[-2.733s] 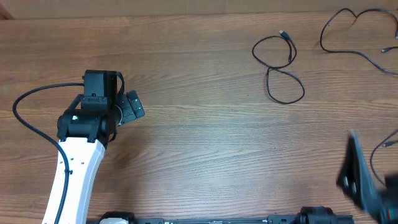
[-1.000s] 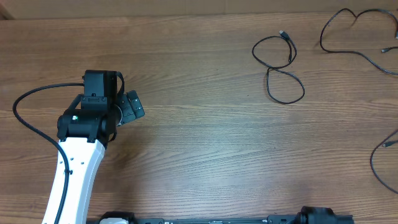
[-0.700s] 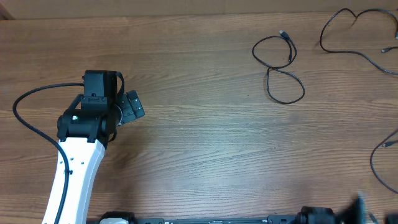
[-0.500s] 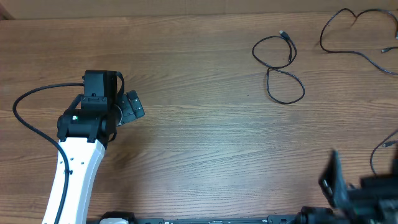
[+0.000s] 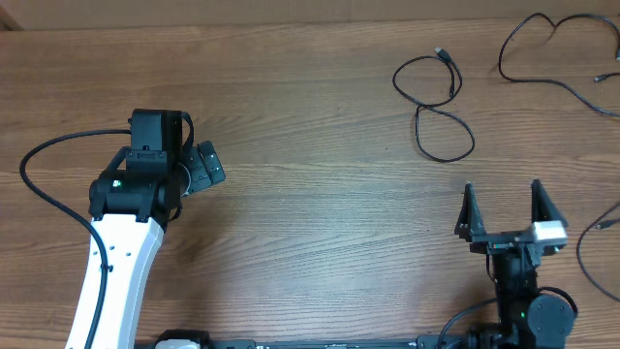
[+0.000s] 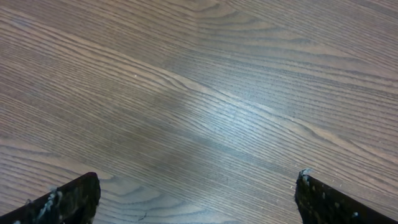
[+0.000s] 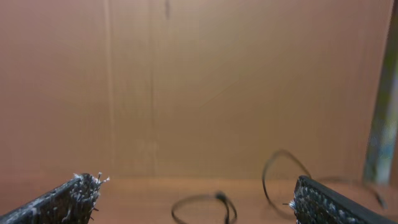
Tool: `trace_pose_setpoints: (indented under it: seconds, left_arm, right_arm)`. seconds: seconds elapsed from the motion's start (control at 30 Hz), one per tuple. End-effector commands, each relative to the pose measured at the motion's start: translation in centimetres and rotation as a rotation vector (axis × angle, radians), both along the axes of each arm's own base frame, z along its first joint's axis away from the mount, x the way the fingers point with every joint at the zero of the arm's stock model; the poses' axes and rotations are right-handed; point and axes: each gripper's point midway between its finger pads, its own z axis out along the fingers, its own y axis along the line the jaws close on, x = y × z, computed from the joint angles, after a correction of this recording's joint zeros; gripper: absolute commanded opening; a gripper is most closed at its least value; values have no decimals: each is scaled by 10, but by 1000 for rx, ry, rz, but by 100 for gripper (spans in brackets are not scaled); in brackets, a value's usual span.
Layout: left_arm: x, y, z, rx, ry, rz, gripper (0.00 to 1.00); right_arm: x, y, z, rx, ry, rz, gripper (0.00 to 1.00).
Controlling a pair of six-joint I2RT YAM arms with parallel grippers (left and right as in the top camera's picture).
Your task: Untangle cables
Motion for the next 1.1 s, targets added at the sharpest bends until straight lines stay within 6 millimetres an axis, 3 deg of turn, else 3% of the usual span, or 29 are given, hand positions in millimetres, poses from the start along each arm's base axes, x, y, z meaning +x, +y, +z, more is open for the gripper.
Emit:
trace_pose_setpoints:
  seconds: [0.0,0.47,1.07]
  left_arm:
    - [0,1,-1,-11,1,18,100]
    - [0,1,-1,-11,1,18,100]
    - [0,1,-1,-11,1,18,100]
  right_arm:
    - [4,-8,-16,8,27,-44,100]
    - [14,-19,-90,26,270,-105,100]
    - [14,-19,-90,27,271,-104,100]
